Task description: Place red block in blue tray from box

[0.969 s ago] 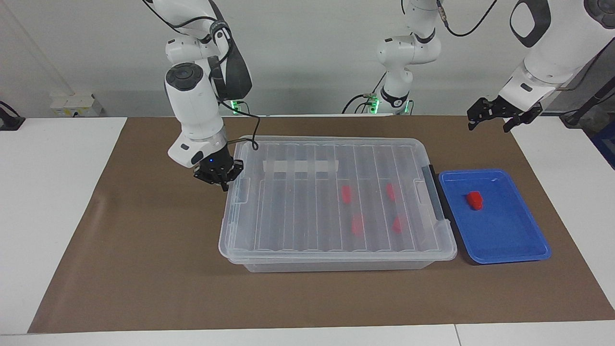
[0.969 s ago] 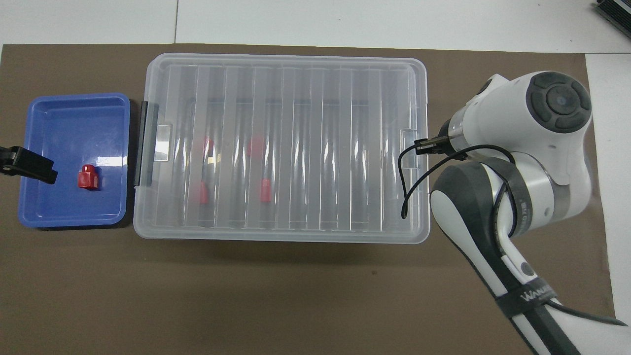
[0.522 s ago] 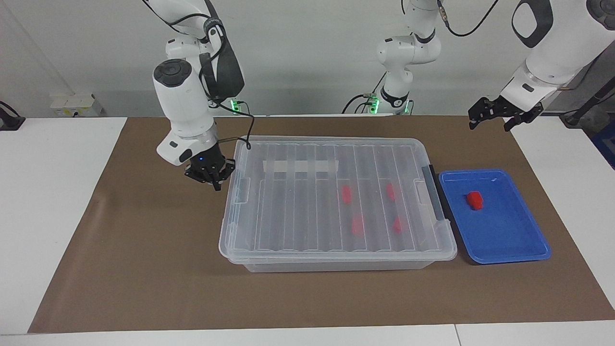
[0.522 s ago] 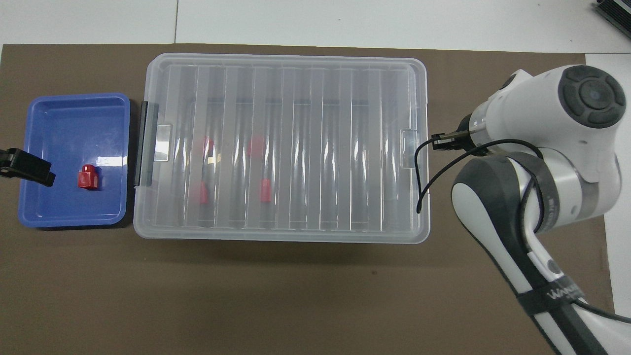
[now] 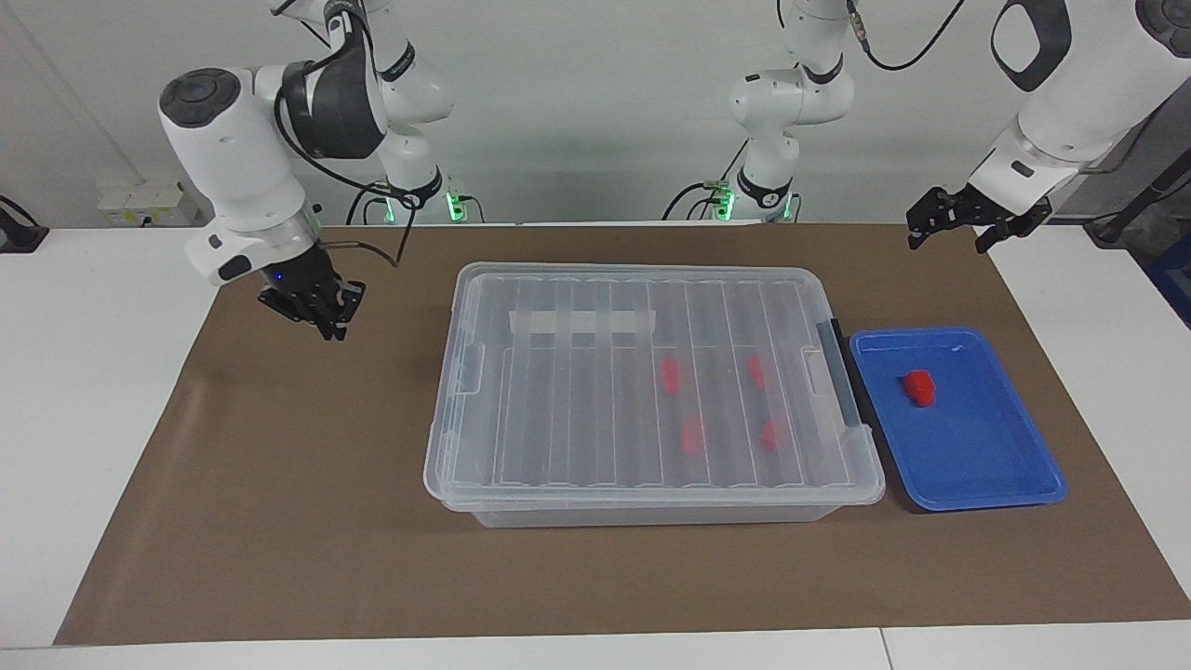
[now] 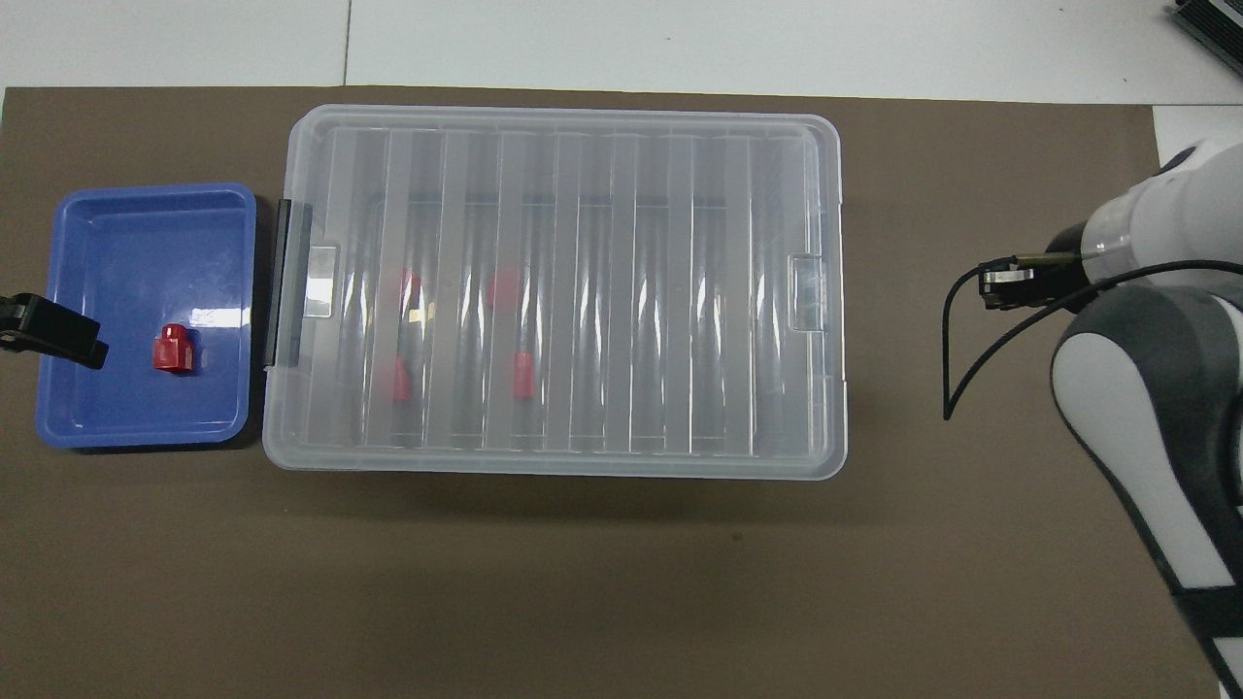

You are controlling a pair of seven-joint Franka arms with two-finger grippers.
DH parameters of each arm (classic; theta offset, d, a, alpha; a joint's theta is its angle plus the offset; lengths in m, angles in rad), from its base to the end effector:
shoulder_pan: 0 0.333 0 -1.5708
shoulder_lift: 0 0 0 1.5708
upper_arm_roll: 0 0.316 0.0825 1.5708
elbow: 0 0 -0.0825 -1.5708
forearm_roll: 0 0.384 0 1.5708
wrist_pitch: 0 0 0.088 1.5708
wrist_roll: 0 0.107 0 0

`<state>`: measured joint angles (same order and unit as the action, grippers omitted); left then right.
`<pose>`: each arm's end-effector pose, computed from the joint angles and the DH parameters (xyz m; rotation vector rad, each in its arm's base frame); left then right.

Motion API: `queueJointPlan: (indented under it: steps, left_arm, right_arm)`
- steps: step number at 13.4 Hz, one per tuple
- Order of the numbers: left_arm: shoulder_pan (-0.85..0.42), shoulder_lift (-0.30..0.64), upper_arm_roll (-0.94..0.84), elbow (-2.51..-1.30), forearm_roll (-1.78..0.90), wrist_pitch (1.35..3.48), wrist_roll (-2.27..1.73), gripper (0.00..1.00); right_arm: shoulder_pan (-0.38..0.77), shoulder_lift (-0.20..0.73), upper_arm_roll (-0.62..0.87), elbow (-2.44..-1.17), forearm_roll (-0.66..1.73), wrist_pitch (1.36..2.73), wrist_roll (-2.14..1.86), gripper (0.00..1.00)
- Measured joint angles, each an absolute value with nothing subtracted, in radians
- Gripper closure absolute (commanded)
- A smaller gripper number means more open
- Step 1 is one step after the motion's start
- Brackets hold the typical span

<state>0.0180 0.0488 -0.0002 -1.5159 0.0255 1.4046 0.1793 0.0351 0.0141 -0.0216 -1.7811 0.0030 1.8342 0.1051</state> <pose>0.5510 0.0129 0.6098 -3.1119 0.2484 0.2531 0.5717 0.0080 0.5393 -3.1327 0.1447 -0.0608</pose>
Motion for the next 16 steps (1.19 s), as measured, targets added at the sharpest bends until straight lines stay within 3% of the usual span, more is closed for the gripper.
queueJointPlan:
  steps: [6, 11, 16]
  left_arm:
    - [0.018, 0.046, 0.000, -1.516, 0.025, 1.404, 0.179, 0.00]
    - [0.018, 0.043, 0.000, -1.516, 0.025, 1.403, 0.179, 0.00]
    - [0.018, 0.043, 0.000, -1.516, 0.025, 1.403, 0.179, 0.00]
  right_arm:
    - [-0.003, -0.075, -0.023, -1.765, 0.003, 1.734, 0.105, 0.01]
    - [-0.004, -0.051, -0.022, -1.634, 0.001, 1.643, 0.105, 0.02]
    - [-0.004, -0.021, -0.022, -1.593, 0.000, 1.596, 0.105, 0.01]
